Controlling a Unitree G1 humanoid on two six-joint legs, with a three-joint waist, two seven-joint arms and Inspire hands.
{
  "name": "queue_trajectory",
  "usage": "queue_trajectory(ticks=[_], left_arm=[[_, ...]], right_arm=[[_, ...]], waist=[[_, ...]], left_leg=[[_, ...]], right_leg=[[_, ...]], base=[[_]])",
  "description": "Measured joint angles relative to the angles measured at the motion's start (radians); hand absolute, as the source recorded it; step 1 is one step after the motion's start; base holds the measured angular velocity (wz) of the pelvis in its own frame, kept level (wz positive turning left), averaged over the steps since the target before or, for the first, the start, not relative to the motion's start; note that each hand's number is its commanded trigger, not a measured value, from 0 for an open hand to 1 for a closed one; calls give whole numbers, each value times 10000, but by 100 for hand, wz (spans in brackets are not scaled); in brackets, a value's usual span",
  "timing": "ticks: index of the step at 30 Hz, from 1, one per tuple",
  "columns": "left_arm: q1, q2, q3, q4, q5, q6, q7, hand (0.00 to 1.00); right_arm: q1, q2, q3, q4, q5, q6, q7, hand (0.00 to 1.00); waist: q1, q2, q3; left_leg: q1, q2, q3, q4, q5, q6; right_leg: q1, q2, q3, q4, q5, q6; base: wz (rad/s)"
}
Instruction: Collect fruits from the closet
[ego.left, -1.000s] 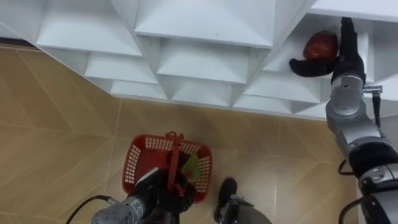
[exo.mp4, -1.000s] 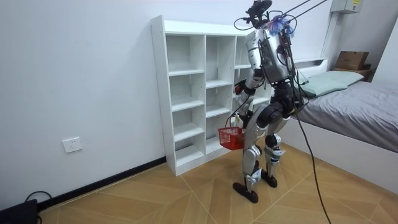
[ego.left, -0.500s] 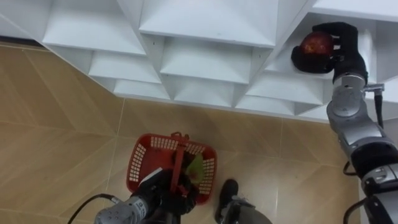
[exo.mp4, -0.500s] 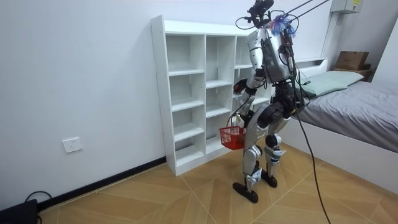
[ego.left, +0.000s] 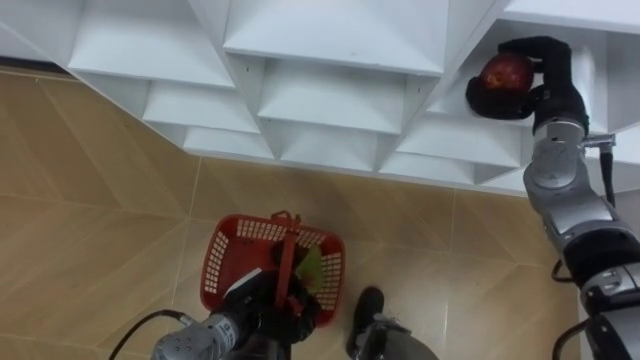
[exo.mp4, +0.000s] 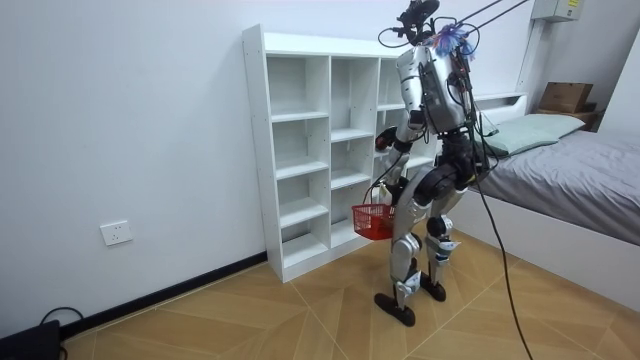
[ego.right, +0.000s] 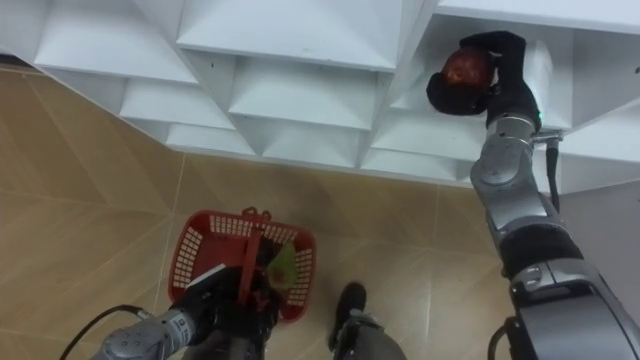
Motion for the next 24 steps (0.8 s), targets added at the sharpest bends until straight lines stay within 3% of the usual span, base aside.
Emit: queue_trajectory(ticks=[14, 24], left_arm=[[-331, -56, 123, -8, -15, -43, -10, 100], [-416, -121, 463, -331, -13, -288, -6, 100]], right_arm=[[22, -4, -1, -28, -18, -42, 342, 100], [1328, 109, 532, -2168, 29, -17, 1565, 100]], waist=[[-5, 11, 4], [-90, 83, -44]], left_leg=[[128, 43, -1, 16, -2, -4], [238, 79, 33, 95, -14, 0]], right_leg=[[146, 41, 45, 0, 10, -16], [345, 131, 163, -155, 89, 25]], base=[[0], [-2]])
